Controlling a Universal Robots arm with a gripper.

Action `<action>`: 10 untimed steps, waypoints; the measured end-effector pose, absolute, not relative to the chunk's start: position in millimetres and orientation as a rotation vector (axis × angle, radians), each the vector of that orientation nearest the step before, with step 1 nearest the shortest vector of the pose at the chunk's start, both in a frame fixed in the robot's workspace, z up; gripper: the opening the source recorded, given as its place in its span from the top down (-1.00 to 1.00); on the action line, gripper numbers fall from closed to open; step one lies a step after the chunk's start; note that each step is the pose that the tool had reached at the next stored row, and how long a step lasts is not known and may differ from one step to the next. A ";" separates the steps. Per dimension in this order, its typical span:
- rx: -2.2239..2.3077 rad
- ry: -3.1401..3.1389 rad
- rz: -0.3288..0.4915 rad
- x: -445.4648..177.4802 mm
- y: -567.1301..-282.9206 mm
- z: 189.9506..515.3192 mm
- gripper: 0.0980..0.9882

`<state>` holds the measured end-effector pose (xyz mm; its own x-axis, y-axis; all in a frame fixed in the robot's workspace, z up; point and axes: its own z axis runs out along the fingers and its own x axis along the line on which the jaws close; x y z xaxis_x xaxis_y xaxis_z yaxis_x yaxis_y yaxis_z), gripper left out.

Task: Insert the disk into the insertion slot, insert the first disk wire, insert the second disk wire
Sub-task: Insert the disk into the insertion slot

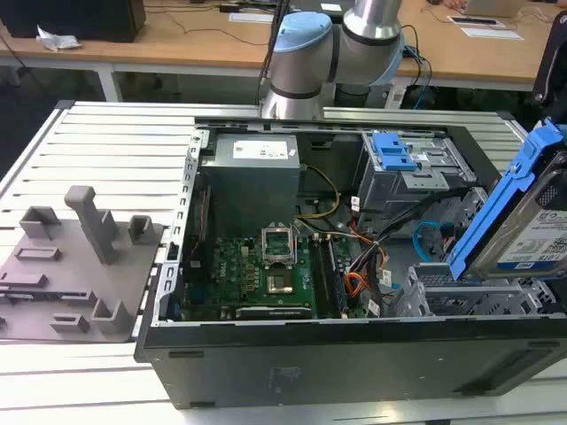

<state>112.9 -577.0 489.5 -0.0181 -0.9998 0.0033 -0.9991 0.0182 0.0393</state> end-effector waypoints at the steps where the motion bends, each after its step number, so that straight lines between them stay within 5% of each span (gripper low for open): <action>1: 2.180 -2.220 -0.040 112.9 -577.0 488.7 0.40; 10: 2.180 -2.220 -0.040 112.8 -577.0 474.2 0.40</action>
